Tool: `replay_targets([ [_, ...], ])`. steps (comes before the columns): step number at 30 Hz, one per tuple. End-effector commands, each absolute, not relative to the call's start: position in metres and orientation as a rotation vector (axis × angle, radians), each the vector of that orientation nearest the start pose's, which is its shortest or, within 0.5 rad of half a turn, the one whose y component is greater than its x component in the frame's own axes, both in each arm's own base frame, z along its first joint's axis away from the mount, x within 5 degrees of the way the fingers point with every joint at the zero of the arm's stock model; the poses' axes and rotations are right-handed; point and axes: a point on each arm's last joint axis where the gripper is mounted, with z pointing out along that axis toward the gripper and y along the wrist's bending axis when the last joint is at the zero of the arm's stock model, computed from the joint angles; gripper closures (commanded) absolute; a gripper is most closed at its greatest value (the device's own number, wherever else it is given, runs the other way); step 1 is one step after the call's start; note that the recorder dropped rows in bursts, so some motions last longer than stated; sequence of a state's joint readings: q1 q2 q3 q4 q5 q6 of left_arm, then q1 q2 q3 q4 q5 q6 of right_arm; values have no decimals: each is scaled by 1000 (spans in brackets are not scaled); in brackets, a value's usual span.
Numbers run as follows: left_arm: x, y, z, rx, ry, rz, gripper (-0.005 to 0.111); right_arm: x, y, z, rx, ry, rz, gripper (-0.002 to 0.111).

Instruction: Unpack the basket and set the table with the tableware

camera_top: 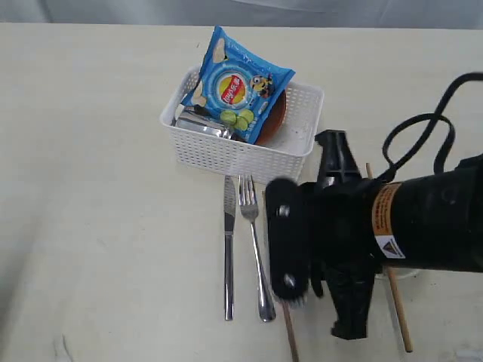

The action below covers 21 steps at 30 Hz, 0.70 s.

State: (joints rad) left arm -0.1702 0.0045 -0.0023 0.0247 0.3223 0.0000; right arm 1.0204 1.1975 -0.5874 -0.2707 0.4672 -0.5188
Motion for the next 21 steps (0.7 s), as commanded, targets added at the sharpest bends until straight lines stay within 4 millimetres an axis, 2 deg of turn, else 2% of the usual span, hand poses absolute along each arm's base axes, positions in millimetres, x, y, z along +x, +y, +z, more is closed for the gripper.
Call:
replay_targets([
  [1, 53, -9, 184, 169, 1797, -103, 107, 125, 172, 235, -1220, 2299, 151, 69],
  [4, 53, -9, 184, 169, 1797, -103, 107, 122, 170, 251, -975, 2546, 164, 69],
  [5, 53, -9, 184, 169, 1797, -103, 107, 119, 171, 255, -943, 2602, 191, 69],
  [8, 53, -9, 184, 169, 1797, -103, 107, 105, 179, 260, -856, 2784, 389, 69],
  [10, 53, -9, 184, 169, 1797, -103, 107, 96, 186, 255, -790, 2907, 515, 69],
  [12, 53, -9, 184, 169, 1797, -103, 107, 93, 189, 245, -768, 2981, 525, 69],
  [16, 53, -9, 184, 169, 1797, -103, 107, 92, 195, 218, -715, 3082, 443, 69],
  [21, 53, -9, 184, 169, 1797, -103, 107, 80, 210, 198, -705, 3065, 367, 69],
])
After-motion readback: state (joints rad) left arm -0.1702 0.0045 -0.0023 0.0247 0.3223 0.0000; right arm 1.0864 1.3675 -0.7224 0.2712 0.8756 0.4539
